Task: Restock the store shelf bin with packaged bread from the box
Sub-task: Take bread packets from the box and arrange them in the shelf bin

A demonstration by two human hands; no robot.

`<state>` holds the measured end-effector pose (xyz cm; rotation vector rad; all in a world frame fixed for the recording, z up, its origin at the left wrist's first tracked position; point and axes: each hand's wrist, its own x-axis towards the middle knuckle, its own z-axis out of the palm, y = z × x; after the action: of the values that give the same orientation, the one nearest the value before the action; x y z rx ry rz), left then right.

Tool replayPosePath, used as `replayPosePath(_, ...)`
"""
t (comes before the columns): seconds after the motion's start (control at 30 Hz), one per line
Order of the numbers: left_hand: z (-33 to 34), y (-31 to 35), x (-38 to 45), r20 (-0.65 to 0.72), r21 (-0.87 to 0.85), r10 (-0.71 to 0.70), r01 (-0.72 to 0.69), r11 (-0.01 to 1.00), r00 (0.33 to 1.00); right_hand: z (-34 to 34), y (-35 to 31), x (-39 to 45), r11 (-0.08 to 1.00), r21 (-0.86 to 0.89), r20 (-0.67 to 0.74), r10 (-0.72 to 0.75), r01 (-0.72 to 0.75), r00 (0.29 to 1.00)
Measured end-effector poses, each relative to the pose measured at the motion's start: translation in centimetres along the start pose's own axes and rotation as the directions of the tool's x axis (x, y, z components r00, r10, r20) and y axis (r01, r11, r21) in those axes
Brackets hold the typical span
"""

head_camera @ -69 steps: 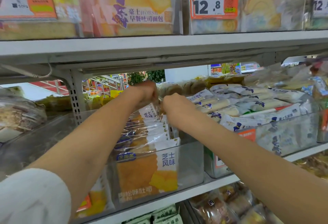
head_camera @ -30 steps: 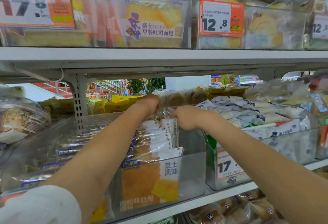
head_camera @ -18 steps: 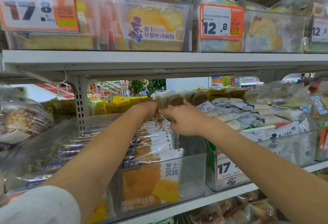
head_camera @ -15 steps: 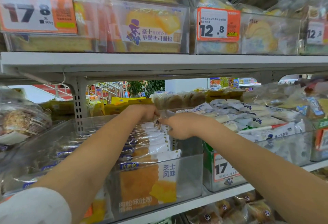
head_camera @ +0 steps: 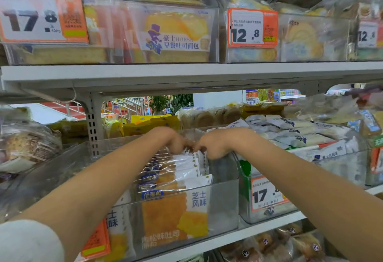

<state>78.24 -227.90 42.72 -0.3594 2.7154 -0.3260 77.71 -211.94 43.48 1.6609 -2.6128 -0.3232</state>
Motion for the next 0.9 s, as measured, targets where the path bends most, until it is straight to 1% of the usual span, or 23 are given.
replayPosePath(0.07,-0.2,-0.1,-0.4,-0.010,-0.026,0.004,-0.004,1.000,1.000,-0.4,0.2,0.3,1.000,0.028,0.067,-0.005,0.003,0.998)
replayPosePath(0.13,-0.5,-0.1,-0.8,-0.031,-0.128,0.023,-0.027,0.991,0.999,-0.6,0.3,0.6,0.999,0.048,0.078,-0.014,0.011,0.997)
replayPosePath(0.17,-0.6,-0.1,-1.2,-0.047,-0.188,0.039,-0.048,0.981,0.998,-0.5,0.4,0.8,1.000,0.020,0.067,-0.001,-0.001,0.998)
replayPosePath(0.2,-0.7,-0.1,-1.5,-0.062,-0.230,0.047,-0.060,0.971,0.997,-0.3,0.3,1.0,0.998,-0.052,0.056,0.029,-0.026,0.998)
replayPosePath(0.23,-0.6,-0.1,-1.9,-0.071,-0.251,0.041,-0.057,0.966,0.997,-0.1,0.0,1.3,0.984,-0.168,0.049,0.070,-0.061,0.996)
replayPosePath(0.3,-0.5,0.2,-2.3,-0.069,-0.240,0.003,-0.020,0.970,0.998,0.3,-0.6,2.4,0.914,-0.387,0.041,0.145,-0.118,0.988)
replayPosePath(0.37,-0.4,0.5,-2.6,-0.081,-0.211,-0.032,0.014,0.977,0.996,0.5,-1.2,3.4,0.871,-0.470,0.039,0.186,-0.147,0.982)
replayPosePath(0.47,-0.3,0.7,-2.7,-0.119,-0.188,-0.049,0.026,0.982,0.992,0.4,-1.5,4.0,0.845,-0.507,0.006,0.201,-0.171,0.979)
replayPosePath(0.63,-0.3,1.3,-3.7,-0.117,-0.169,-0.015,-0.005,0.986,0.993,0.5,-1.9,3.6,0.837,-0.497,-0.081,0.216,-0.227,0.973)
replayPosePath(0.7,-0.1,1.6,-4.8,-0.138,-0.188,0.005,-0.031,0.982,0.990,0.5,-2.1,2.8,0.838,-0.490,-0.122,0.206,-0.240,0.971)
replayPosePath(0.73,-0.1,1.7,-5.6,-0.178,-0.223,0.023,-0.063,0.973,0.984,0.5,-2.1,2.0,0.851,-0.465,-0.150,0.196,-0.244,0.969)
replayPosePath(0.8,0.2,2.3,-7.7,-0.342,-0.330,0.059,-0.179,0.927,0.938,0.5,-1.8,-0.3,0.915,-0.331,-0.246,0.152,-0.231,0.957)
replayPosePath(0.87,1.0,3.1,-10.8,-0.522,-0.420,0.049,-0.307,0.854,0.852,0.6,-1.6,-3.3,0.979,-0.111,-0.413,0.110,-0.170,0.904)
replayPosePath(0.9,1.8,3.6,-12.5,-0.600,-0.413,0.042,-0.354,0.839,0.799,0.9,-1.8,-4.9,0.993,0.016,-0.489,0.109,-0.116,0.866)
